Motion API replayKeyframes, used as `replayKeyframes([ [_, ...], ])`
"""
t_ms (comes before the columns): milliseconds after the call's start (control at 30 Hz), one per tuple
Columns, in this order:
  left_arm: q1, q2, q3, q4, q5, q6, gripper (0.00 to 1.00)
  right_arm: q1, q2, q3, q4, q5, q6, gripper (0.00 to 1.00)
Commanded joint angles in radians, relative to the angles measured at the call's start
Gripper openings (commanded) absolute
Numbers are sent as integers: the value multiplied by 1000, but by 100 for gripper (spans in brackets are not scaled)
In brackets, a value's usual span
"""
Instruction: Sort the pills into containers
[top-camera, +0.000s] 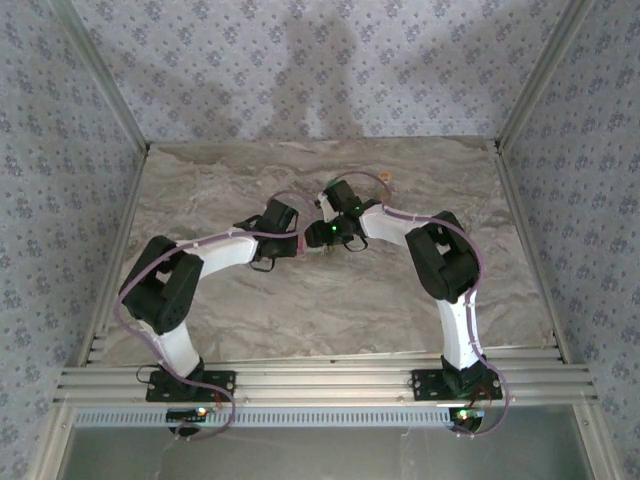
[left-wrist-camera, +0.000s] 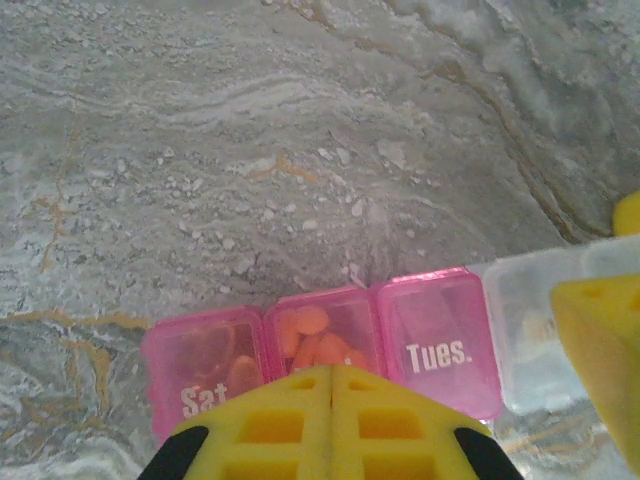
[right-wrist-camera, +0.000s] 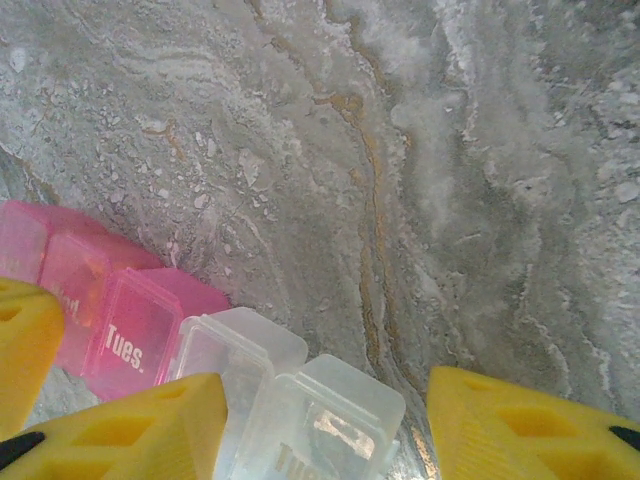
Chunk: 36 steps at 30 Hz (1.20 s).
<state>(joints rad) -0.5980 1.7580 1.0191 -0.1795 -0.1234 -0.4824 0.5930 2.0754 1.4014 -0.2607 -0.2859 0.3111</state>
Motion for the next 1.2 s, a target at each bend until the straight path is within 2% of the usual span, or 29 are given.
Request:
replayKeyframes([
  [0,-5,54,-21,-12,17,-19,0,-7,48,-31,-86,40,-3,57],
  [233,-6,-28,50,-86,8,16,0,-13,33,-34,-78,29,5,57],
  [400,-4,-148,86,-147,-12,50,0,-8,-1,-18,-89,25,3,57],
  [500,-2,-243,73,-167,-31,60,5,-12,-40,-7,-88,17,16,57],
  [567,-2,-330,28,-154,-51,69,13,-11,-75,-1,-90,11,22,57],
  [633,0,-433,-31,-135,-86,75,26,-8,-120,-9,-88,8,22,57],
  [667,-1,-491,-69,-120,-108,79,43,-6,-153,-19,-89,10,21,57],
  [700,-3,-548,-105,-105,-126,88,56,-6,-185,-31,-88,9,19,57],
  [767,-2,-679,-192,-73,-186,109,70,1,-286,-87,-79,34,14,57],
  [800,-2,-737,-232,-53,-215,126,98,4,-334,-119,-72,55,9,56],
  [1000,13,-1065,-485,85,-458,303,99,-9,-685,-343,-100,297,-61,62],
  [1033,25,-1103,-522,109,-501,315,99,-14,-745,-390,-95,366,-75,85],
  [1067,44,-1137,-555,131,-525,315,99,-21,-803,-442,-87,434,-73,100],
  [1167,125,-1202,-668,257,-473,350,99,-53,-972,-599,-18,603,-84,100],
])
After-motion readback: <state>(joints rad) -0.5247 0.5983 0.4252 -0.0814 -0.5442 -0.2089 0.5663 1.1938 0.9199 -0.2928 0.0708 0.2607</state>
